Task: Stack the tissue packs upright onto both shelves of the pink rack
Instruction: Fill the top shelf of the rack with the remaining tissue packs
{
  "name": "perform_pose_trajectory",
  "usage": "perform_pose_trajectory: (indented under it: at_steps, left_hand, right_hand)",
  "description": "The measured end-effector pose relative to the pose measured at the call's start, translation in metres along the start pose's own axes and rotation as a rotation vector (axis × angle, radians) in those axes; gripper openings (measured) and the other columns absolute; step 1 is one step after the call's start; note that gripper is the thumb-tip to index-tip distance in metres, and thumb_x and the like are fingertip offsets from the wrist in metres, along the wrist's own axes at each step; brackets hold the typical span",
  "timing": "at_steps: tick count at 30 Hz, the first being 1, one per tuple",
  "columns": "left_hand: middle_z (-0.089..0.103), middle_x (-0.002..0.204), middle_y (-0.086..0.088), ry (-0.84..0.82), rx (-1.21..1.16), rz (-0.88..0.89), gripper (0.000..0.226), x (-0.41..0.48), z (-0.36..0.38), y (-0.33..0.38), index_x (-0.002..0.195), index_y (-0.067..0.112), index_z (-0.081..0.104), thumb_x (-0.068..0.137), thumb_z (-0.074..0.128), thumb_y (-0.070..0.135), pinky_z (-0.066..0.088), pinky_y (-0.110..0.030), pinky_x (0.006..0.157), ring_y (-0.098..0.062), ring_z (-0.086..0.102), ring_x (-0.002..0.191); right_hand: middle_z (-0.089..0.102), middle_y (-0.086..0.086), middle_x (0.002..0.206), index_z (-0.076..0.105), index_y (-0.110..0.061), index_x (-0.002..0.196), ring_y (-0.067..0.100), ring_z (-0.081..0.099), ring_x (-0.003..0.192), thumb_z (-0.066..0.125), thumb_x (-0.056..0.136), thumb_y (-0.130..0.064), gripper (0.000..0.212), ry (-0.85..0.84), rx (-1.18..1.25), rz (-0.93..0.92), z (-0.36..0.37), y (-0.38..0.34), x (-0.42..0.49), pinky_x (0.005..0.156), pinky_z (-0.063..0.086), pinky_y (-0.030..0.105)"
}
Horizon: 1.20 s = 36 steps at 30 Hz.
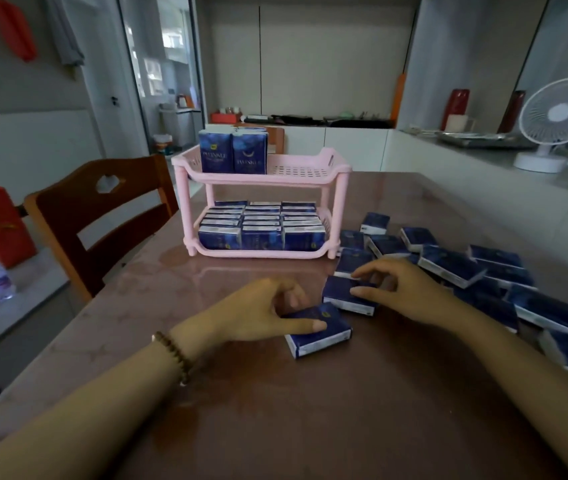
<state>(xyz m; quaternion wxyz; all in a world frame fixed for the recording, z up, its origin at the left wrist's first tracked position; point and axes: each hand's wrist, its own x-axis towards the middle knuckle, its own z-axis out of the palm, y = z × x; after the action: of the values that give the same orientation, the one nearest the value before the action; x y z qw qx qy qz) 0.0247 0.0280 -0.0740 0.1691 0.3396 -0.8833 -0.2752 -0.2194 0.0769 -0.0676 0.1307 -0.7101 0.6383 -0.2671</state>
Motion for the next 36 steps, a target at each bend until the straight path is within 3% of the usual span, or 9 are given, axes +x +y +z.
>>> perform_pose_trajectory:
  at_steps: [5, 9, 11, 14, 19, 24, 27, 33, 36]
  left_hand:
    - [0.071, 0.092, -0.004, -0.052, -0.123, 0.009, 0.035, -0.003, 0.005, 0.003, 0.092, 0.014, 0.065, 0.074, 0.074, 0.043, 0.055, -0.039, 0.076, -0.020, 0.065, 0.081]
    - [0.065, 0.097, -0.017, -0.084, -0.231, -0.019, 0.035, -0.003, 0.004, -0.002, 0.095, 0.016, 0.050, 0.076, 0.075, 0.032, 0.053, -0.040, 0.076, -0.030, 0.064, 0.088]
    - [0.066, 0.104, -0.015, -0.103, -0.364, -0.041, 0.040, -0.003, 0.004, -0.005, 0.107, 0.017, 0.044, 0.079, 0.073, 0.022, 0.055, -0.038, 0.082, -0.024, 0.065, 0.092]
    - [0.063, 0.116, 0.002, -0.099, -0.504, -0.066, 0.044, -0.004, -0.003, -0.007, 0.125, 0.018, 0.045, 0.086, 0.063, 0.010, 0.053, -0.020, 0.084, -0.003, 0.064, 0.098]
    - [0.064, 0.111, 0.009, 0.034, -0.505, -0.054, 0.028, -0.006, -0.014, -0.016, 0.116, 0.023, 0.051, 0.090, 0.058, 0.016, 0.053, -0.019, 0.084, 0.000, 0.064, 0.097]
    - [0.073, 0.089, -0.001, 0.225, -0.625, -0.006, 0.025, -0.004, -0.020, -0.021, 0.104, 0.012, 0.044, 0.086, 0.061, 0.007, 0.059, -0.029, 0.074, -0.011, 0.070, 0.082]
    - [0.072, 0.068, 0.008, 0.302, -0.667, 0.031, 0.026, -0.002, -0.034, -0.020, 0.104, 0.007, 0.040, 0.087, 0.057, -0.002, 0.053, -0.017, 0.063, -0.002, 0.067, 0.068]
    - [0.073, 0.096, 0.000, 0.452, -0.741, 0.082, 0.024, 0.004, -0.089, -0.010, 0.112, 0.005, 0.053, 0.089, 0.055, 0.004, 0.056, -0.019, 0.067, -0.008, 0.070, 0.089]
    - [0.073, 0.100, -0.004, 0.491, -0.568, 0.130, 0.027, 0.006, -0.125, -0.007, 0.110, 0.010, 0.055, 0.085, 0.059, 0.019, 0.058, -0.027, 0.074, -0.012, 0.069, 0.096]
  right_hand:
    - [0.055, -0.014, 0.093, 0.064, -0.029, 0.111, 0.005, 0.052, 0.079, 0.069, 0.074, -0.046, 0.041, -0.028, 0.022, 0.061, 0.001, 0.003, 0.000, 0.064, 0.038, 0.015]
    - [0.054, -0.017, 0.098, 0.061, -0.033, 0.113, 0.003, 0.053, 0.084, 0.070, 0.074, -0.045, 0.042, -0.090, 0.043, 0.082, -0.002, 0.003, -0.001, 0.065, 0.039, 0.015]
    - [0.050, -0.020, 0.098, 0.059, -0.036, 0.113, 0.002, 0.052, 0.090, 0.069, 0.075, -0.045, 0.040, -0.111, 0.059, 0.081, -0.003, 0.001, -0.003, 0.069, 0.040, 0.013]
    - [0.048, -0.017, 0.105, 0.054, -0.040, 0.114, 0.002, 0.052, 0.093, 0.067, 0.076, -0.047, 0.041, -0.144, 0.034, 0.088, -0.005, -0.001, -0.005, 0.071, 0.040, 0.013]
    - [0.058, -0.014, 0.109, 0.054, -0.030, 0.110, 0.006, 0.059, 0.095, 0.073, 0.066, -0.053, 0.054, -0.179, 0.097, 0.127, 0.002, -0.003, -0.005, 0.079, 0.049, 0.023]
    - [0.066, -0.010, 0.100, 0.057, -0.026, 0.099, 0.006, 0.064, 0.092, 0.077, 0.071, -0.030, 0.035, -0.073, 0.252, 0.010, 0.007, -0.011, -0.005, 0.076, 0.054, 0.022]
    - [0.066, -0.016, 0.099, 0.057, -0.027, 0.100, 0.003, 0.065, 0.092, 0.078, 0.066, -0.027, 0.040, 0.023, 0.423, -0.010, 0.002, -0.021, 0.002, 0.072, 0.054, 0.018]
    - [0.063, -0.026, 0.097, 0.057, -0.035, 0.094, -0.001, 0.061, 0.090, 0.069, 0.076, -0.021, 0.025, 0.179, 0.514, -0.119, -0.037, -0.055, 0.039, 0.074, 0.053, 0.021]
    - [0.064, -0.022, 0.101, 0.059, -0.033, 0.096, -0.003, 0.064, 0.090, 0.068, 0.079, -0.017, 0.025, 0.246, 0.532, -0.211, -0.055, -0.078, 0.065, 0.069, 0.055, 0.016]
